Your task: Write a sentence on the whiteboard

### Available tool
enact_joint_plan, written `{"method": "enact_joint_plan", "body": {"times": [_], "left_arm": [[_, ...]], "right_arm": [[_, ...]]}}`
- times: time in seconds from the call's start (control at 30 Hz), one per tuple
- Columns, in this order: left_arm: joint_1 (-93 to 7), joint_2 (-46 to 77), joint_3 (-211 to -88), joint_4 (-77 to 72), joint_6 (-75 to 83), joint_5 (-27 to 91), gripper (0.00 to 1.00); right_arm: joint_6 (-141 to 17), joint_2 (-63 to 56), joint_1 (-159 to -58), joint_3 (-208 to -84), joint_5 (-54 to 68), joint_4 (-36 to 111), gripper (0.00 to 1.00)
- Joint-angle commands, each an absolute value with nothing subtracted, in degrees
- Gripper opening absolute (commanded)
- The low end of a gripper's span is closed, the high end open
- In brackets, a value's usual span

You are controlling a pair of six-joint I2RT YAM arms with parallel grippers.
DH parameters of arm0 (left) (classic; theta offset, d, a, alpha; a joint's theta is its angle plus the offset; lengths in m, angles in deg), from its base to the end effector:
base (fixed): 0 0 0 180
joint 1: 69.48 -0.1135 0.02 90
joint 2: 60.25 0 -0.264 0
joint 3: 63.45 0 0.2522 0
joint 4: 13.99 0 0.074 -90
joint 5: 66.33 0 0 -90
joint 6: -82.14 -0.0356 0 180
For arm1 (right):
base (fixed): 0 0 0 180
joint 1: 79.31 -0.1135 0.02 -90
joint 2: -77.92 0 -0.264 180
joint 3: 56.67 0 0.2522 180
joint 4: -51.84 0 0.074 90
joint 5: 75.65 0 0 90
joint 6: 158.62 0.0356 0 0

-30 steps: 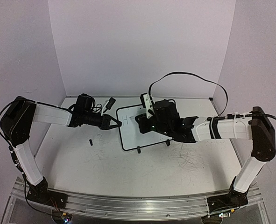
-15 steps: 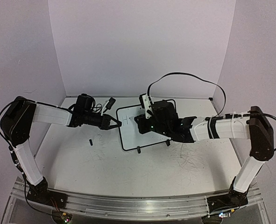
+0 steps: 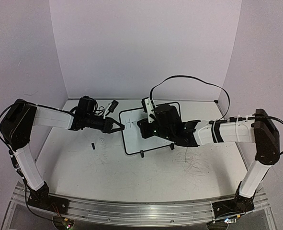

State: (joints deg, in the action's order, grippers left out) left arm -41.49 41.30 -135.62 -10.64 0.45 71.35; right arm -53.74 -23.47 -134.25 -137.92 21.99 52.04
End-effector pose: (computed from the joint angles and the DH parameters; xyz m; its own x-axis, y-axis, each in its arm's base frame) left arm 0.3188 -0.1993 0.1955 -0.5975 0.2074 -0.7746 0.7871 0.3361 -0.5172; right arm 0.2403 0.3342 0.2482 -0.3792 -0.0973 -0.9202 -0.6644 0.7208 0.1976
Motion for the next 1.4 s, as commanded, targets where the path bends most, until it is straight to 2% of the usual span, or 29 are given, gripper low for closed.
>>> {"method": "enact_joint_plan", "body": {"times": [0.0, 1.37], "left_arm": [[-42.0, 38.8, -136.1, -8.6, 0.0, 70.3, 0.00], [-42.0, 38.4, -135.8, -8.6, -0.1, 70.1, 0.00]], "right_arm": [[-53.5, -23.8, -134.2, -138.7, 22.3, 52.3, 0.00], [-50.8, -20.8, -133.5, -135.8, 27.5, 53.1, 0.00]]}}
